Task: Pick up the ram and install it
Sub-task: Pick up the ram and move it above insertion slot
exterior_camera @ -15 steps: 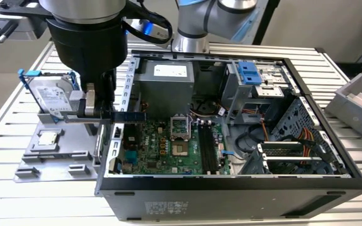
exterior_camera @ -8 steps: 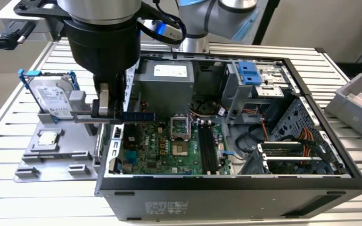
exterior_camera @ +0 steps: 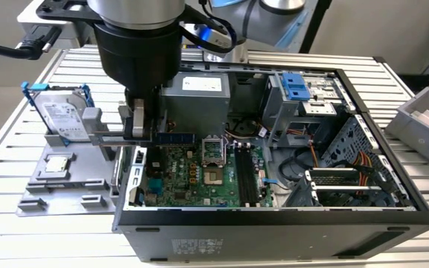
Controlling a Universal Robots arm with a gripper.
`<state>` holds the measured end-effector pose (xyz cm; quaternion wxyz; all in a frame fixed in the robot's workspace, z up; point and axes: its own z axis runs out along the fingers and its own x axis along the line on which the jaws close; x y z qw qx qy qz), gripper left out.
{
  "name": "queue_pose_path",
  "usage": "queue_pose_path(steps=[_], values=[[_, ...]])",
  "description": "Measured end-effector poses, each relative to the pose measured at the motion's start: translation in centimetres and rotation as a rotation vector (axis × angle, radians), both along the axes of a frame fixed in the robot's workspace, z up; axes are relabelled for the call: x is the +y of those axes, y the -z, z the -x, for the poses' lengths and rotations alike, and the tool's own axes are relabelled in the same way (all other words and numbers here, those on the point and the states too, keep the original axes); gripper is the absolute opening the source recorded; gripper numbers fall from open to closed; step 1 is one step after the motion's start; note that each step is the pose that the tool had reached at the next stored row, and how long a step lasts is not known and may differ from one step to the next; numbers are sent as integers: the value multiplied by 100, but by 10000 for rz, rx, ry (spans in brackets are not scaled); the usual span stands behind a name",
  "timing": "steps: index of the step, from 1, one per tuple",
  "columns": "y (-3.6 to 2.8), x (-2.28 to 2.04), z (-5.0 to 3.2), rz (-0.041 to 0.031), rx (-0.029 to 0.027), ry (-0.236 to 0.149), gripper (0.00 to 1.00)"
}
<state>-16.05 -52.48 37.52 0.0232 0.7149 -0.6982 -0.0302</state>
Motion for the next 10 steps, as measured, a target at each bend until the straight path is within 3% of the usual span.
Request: queue_pose_path(steps=[10], values=[[0, 0, -176, 0, 2, -9, 0]])
